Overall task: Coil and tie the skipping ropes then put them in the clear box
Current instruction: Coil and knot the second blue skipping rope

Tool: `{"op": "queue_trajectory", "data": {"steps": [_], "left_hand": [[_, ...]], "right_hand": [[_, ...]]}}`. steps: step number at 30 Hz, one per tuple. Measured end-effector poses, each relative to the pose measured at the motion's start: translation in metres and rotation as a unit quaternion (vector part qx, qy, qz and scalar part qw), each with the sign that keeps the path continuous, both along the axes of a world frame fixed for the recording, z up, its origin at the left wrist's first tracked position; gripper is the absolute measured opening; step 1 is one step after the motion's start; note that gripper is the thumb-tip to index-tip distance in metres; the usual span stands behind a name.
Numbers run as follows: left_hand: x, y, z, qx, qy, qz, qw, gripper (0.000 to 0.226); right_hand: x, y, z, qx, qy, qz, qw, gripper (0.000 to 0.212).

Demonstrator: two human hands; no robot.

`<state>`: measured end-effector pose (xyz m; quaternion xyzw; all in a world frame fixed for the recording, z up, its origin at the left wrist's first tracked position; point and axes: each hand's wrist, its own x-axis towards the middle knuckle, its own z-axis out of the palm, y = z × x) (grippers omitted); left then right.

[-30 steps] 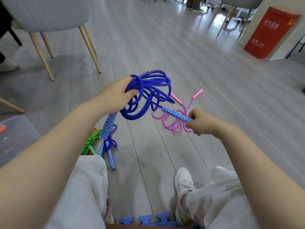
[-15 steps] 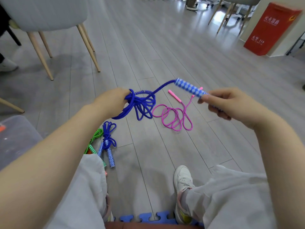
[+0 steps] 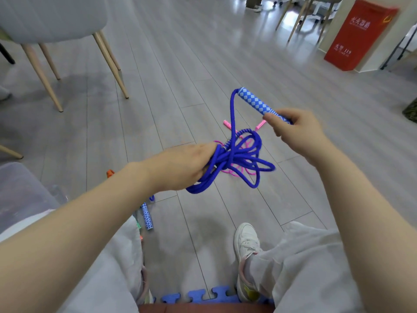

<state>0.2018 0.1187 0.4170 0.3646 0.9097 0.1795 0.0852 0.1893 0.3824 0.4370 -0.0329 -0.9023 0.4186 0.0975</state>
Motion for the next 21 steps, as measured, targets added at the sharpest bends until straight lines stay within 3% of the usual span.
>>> {"op": "queue_trajectory", "data": {"steps": [5, 12, 14, 16, 18, 21], "left_hand": [[0.017, 0.005, 0.008, 0.065, 0.009, -0.048, 0.997, 0.028], [0.013, -0.011, 0.041, 0.286, 0.081, 0.035, 0.954, 0.019], [-0.006, -0.030, 0.040, 0.260, 0.129, 0.099, 0.952, 0.018], [-0.027, -0.053, 0.035, 0.198, 0.151, 0.172, 0.953, 0.018], [-0.043, -0.070, 0.025, 0.124, 0.152, 0.231, 0.953, 0.018], [-0.052, -0.073, 0.004, -0.004, 0.147, 0.236, 0.961, 0.018]], "right_hand": [[0.006, -0.012, 0.005, -0.043, -0.066, 0.064, 0.995, 0.025], [0.045, -0.040, 0.007, -0.022, -0.246, 0.227, 0.942, 0.016], [0.048, -0.049, 0.005, 0.004, -0.311, 0.281, 0.908, 0.025], [0.048, -0.053, 0.006, 0.008, -0.345, 0.297, 0.890, 0.016], [0.046, -0.051, 0.010, -0.010, -0.352, 0.302, 0.886, 0.011], [0.042, -0.044, 0.015, 0.010, -0.307, 0.271, 0.912, 0.026]]}}
